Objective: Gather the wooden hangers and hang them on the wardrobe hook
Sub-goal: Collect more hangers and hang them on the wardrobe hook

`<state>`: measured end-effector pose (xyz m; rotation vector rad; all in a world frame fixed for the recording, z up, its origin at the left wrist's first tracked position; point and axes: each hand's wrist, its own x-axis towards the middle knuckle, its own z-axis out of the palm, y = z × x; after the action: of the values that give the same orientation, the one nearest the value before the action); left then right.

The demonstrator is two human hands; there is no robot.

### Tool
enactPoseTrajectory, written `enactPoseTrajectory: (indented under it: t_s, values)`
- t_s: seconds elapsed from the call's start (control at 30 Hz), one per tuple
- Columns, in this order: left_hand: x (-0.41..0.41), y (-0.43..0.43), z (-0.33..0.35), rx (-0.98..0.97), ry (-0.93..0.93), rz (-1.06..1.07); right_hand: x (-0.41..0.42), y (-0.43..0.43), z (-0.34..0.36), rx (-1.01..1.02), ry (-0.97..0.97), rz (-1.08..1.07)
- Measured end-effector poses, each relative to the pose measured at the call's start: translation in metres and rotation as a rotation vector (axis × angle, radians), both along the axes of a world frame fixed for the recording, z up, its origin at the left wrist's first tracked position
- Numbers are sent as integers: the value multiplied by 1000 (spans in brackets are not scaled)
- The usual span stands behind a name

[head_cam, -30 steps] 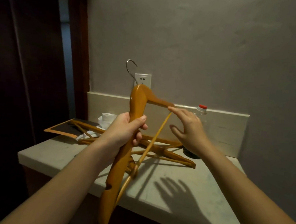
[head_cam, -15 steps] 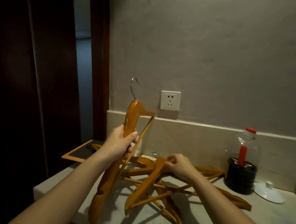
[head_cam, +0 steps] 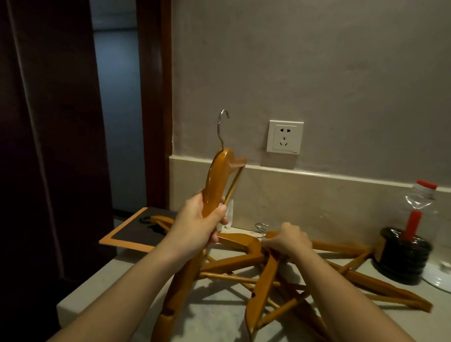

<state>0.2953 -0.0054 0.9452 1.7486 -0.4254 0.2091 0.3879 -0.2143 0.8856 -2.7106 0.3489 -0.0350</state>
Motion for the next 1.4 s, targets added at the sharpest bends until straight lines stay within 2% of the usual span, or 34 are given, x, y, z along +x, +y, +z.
enactPoseTrajectory:
  t_s: [0.13,0.27,0.43,0.67,0.87,1.0,1.13,1.4]
  values:
    - [0,6,-3,-23,-6,-3,-7,2,10,16,-35,-3]
    - [-2,4,-3,-58,-4,10,-28,-5,25,45,-162,-28]
    - [-10,-5,-7,-81,-7,6,-75,-24,38,284,-304,-53]
    - [-45,-29,-10,-85,3,3,-146,-52,33,457,-424,0]
    - [-90,-59,-6,-114,-9,49,-206,-83,37,809,-550,142]
    - [-127,-78,-4,-152,0,89,-237,-102,46,968,-575,252]
    - [-169,-87,-6,-191,14,142,-269,-108,51,995,-590,318]
    - [-266,-62,-32,-186,-19,398,-325,-80,31,1193,-404,467]
